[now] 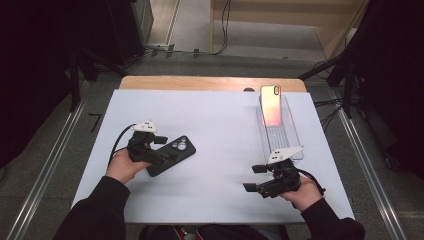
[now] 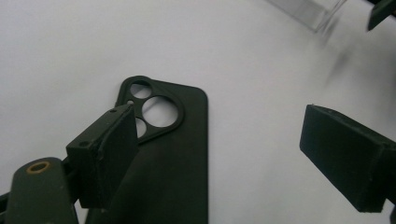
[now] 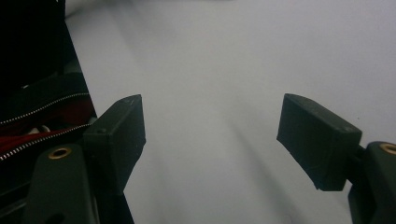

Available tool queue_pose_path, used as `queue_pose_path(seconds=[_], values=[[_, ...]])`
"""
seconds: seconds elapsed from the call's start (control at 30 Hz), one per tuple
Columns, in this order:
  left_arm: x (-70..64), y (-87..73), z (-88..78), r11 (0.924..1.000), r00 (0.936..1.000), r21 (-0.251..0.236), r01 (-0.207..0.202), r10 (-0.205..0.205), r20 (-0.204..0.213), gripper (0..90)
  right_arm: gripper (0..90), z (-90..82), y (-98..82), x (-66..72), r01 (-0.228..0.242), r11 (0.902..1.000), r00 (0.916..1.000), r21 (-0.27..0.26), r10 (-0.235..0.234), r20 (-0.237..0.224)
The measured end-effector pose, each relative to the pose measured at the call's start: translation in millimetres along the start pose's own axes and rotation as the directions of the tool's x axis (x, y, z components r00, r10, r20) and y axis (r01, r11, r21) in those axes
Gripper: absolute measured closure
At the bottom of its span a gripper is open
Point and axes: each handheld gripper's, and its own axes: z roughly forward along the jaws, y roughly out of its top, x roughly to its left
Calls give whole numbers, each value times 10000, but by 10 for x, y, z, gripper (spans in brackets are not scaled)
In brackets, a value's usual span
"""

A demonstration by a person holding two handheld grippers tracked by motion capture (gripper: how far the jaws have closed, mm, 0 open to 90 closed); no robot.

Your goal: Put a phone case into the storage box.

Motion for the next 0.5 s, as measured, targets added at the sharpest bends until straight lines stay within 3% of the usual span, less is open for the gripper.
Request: queue_pose_path(seconds=[0.17, 0.3, 0.43, 0.5], values=[[67, 24, 88, 9997, 9999, 163, -157, 158, -41, 118, 216, -12, -10, -22, -27, 10000, 10000, -24, 27, -40], [137, 9, 148, 9997, 9998, 256, -46, 51, -191, 112, 216, -11, -22, -33, -20, 10000, 10000, -61, 20, -23], [194, -18, 195, 9993, 9999, 384, 20, -13, -163, 0, 216, 0, -43, -48, -60, 9999, 9999, 125, 59, 98], [205, -31, 204, 9991, 10000, 413, 84, -82, -47, 0, 216, 0, -47, -52, -100, 9999, 9999, 107, 99, 105]])
